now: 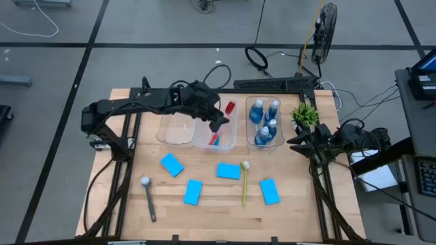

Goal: Pick & Place Kitchen Sink Supplies
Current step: Put the grey toilet brush into the middle transparent bin

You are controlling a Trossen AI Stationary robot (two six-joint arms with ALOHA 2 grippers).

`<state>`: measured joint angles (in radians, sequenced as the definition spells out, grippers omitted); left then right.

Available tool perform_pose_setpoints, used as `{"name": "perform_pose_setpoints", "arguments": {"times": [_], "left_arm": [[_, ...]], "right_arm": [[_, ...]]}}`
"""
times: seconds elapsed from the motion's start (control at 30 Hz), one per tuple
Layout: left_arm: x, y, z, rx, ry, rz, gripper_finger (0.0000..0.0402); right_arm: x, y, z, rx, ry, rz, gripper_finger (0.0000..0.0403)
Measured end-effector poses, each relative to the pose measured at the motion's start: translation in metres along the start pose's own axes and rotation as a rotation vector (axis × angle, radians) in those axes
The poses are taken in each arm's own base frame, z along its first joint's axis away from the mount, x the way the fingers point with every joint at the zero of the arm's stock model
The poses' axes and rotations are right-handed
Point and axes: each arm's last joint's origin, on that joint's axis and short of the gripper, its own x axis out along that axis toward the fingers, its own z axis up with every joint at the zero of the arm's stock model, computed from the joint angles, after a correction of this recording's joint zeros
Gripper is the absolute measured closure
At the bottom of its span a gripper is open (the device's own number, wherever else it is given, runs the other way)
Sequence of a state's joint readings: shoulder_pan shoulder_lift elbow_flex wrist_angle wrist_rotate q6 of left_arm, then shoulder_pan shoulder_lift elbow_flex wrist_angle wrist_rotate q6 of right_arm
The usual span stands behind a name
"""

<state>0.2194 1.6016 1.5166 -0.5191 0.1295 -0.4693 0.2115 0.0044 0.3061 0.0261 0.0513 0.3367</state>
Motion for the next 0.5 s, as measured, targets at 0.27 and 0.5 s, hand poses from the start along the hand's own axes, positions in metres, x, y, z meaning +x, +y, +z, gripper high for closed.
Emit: {"name": "perform_pose_setpoints", "arguments": {"times": [0.27,0.5], "left_arm": [[-0.002,-0.044,-0.024,-0.033,0.066,-0.095,0.0196],[-0.005,-0.068,-0.056,-0.142,0.235,-0.072,0.0212]], "right_arm": [[0.000,0.000,0.000,0.000,0.000,0.000,0.0303],[0.000,0.000,0.000,0.000,0.000,0.000,0.0303]]}}
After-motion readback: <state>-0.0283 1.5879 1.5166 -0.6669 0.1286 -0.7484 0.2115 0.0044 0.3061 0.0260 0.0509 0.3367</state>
